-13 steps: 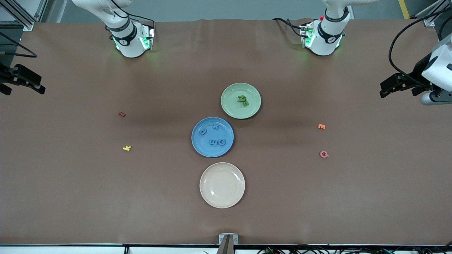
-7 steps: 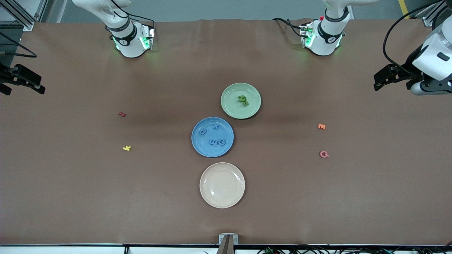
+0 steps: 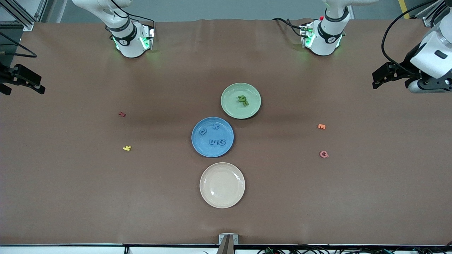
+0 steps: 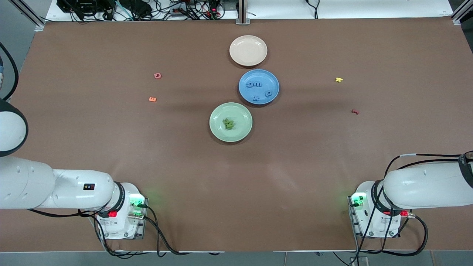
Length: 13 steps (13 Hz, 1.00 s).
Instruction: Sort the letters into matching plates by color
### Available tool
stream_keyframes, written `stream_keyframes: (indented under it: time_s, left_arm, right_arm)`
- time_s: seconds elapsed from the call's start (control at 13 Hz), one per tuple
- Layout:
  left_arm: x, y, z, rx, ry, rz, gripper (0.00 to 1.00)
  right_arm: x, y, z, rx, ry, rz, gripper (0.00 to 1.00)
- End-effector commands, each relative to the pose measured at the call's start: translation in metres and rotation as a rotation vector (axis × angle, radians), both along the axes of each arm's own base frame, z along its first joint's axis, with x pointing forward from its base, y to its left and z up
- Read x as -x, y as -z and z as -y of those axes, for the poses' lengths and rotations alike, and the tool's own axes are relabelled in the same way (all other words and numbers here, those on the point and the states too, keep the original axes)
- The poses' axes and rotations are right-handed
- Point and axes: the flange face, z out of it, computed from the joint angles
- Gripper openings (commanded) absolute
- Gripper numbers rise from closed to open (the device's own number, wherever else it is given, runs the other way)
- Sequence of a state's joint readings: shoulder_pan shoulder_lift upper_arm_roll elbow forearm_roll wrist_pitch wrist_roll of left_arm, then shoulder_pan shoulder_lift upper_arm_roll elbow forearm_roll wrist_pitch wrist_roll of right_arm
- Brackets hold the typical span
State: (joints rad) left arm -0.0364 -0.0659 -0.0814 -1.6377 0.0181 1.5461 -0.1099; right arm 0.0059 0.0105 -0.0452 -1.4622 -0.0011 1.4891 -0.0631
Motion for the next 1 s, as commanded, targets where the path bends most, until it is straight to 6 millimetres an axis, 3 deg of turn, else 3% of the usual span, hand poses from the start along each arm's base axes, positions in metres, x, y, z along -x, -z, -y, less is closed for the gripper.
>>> stream_keyframes:
  time_s: [0.0,0.92]
  left_arm:
    - [0.007,-0.008,-0.005,0.011,0.010,-0.001,1.00]
    - [-0.001,-0.021,-0.004,0.004,0.008,0.004,1.00]
  right_arm:
    - [-0.001,-0.004,0.004,0.011,0.001,0.005,1.00]
    - [-0.001,-0.004,0.004,0.011,0.002,0.005,1.00]
